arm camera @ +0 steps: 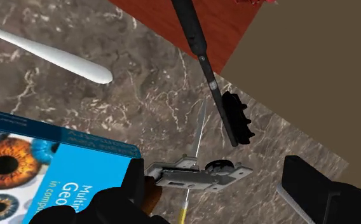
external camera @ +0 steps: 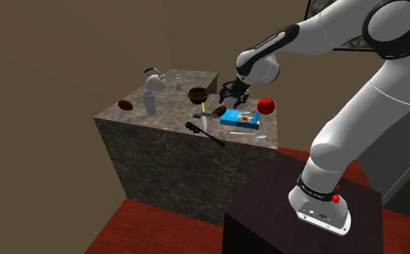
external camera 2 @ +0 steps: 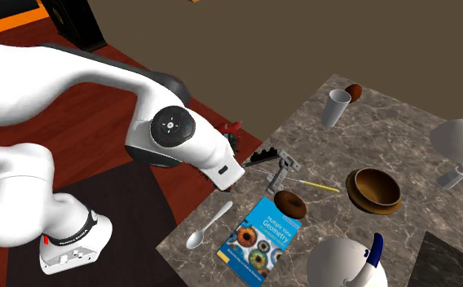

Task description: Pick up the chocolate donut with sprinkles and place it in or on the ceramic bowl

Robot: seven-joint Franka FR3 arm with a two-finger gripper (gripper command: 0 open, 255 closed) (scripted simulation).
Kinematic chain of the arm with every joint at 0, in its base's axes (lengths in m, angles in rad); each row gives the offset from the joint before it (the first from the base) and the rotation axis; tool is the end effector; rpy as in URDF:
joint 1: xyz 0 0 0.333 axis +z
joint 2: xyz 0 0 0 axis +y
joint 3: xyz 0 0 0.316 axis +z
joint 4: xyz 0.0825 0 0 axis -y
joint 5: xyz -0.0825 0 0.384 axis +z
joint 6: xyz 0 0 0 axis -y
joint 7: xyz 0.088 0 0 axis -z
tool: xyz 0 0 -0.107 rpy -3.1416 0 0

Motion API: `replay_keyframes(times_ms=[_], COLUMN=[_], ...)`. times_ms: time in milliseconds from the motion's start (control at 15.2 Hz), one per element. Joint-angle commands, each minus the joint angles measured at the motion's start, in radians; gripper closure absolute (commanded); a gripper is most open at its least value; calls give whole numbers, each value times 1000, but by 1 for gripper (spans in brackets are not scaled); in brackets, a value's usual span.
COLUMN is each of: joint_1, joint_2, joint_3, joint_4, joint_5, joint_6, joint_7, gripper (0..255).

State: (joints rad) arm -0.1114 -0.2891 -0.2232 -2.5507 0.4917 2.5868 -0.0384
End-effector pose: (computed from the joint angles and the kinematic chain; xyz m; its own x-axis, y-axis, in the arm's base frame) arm 0.4262 -0.1575 0.3996 0.7267 -0.6488 0.2259 -0.5340 -0.7403 -0.4084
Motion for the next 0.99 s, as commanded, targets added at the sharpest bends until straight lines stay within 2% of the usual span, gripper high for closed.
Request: replay_keyframes(times_ms=[0,132,330,462,726,792,924], joint_1=[30,63,92,85,32,21,20], joint_2=[69,138,248,322,466,491,524], joint_3=[-44,-90,-142,-157,-162,-162,-156], joint_4=[16,49,117,171,279,298,323], joint_5=[123,273,545,731,1060,1113,1140], joint_6=[81,134,174,177,150,143,139], joint_7=[-60,-144,-308,-420,-604,-630,-645], gripper=[0,0,0,0,0,0,0])
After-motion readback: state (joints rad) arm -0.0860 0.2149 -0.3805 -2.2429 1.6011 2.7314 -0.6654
